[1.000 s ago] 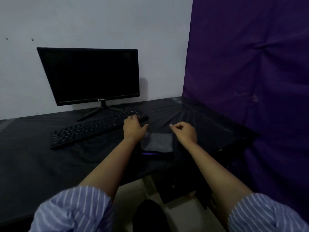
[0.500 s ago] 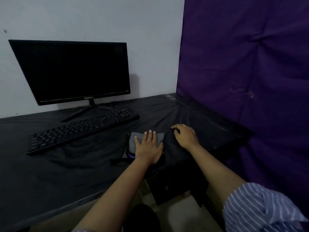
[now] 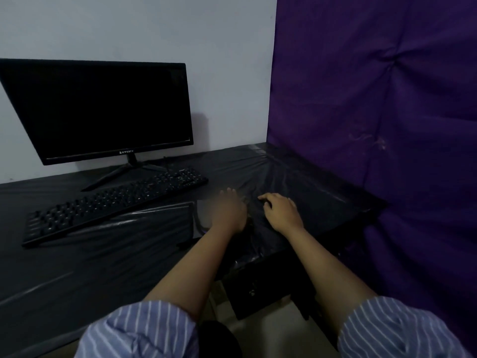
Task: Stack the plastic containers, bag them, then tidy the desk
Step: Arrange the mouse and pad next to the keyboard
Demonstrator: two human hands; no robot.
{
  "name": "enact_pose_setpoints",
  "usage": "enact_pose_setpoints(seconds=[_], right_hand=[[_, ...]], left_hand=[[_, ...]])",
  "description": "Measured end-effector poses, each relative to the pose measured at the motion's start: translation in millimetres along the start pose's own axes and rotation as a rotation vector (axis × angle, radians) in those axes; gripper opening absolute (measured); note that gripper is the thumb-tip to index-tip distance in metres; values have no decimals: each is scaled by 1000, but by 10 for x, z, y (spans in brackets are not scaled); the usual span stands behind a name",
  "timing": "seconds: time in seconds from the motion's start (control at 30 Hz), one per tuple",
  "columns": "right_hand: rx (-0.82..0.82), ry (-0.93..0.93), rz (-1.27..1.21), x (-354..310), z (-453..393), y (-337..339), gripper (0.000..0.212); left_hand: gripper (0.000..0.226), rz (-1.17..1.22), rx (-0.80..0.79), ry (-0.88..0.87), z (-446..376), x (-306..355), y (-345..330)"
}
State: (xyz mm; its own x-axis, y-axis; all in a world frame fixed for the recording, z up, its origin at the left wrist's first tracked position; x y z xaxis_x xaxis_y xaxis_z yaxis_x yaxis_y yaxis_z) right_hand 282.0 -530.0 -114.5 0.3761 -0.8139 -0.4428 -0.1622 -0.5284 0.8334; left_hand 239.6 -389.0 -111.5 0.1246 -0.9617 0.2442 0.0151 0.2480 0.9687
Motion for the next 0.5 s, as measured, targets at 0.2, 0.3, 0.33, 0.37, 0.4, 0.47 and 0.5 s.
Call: enact_pose_setpoints(seconds=[0.2,0.3,0.33,0.37,0.4,0.47,0.5], right_hand=[[22,-10,-3,15,-25,5,33],[8,-17,-4,16,-18,-10,31],[2,-18,-3,15,-15,-10,31],[-4,-18,-3,11,-8,-6,31],[-8,-14,-3,-3,8,8,32],[-15,-11,-1,-12,20,23,32],[-19,-11,3,-15,29,27,32]], left_hand=[[69,-43,17,-8,56,-31,-81],[70,-33,9,7,155,-50,-82],[70,-30,10,10,177,-53,-81],[70,-33,6,15,201,-62,-85],[69,-38,-1,13,235,-69,-89],[66,-57,-17,-10,284,-76,-102],[65,-68,-21,-25,314,-84,-108]])
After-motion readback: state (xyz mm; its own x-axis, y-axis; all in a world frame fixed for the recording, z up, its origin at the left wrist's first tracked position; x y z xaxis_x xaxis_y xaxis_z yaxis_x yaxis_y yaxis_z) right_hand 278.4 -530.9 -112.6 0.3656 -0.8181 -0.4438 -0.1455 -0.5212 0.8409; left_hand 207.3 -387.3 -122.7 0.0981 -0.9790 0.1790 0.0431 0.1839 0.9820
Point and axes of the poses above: each hand's wrist, its own z-axis away from the middle knuckle, its own y-axis out of the back of the hand, x = y × z, the point moved 6 cm from there along -z, towards the middle knuckle, and after that the axes turned 1 degree about -x, right-handed, at the moved point
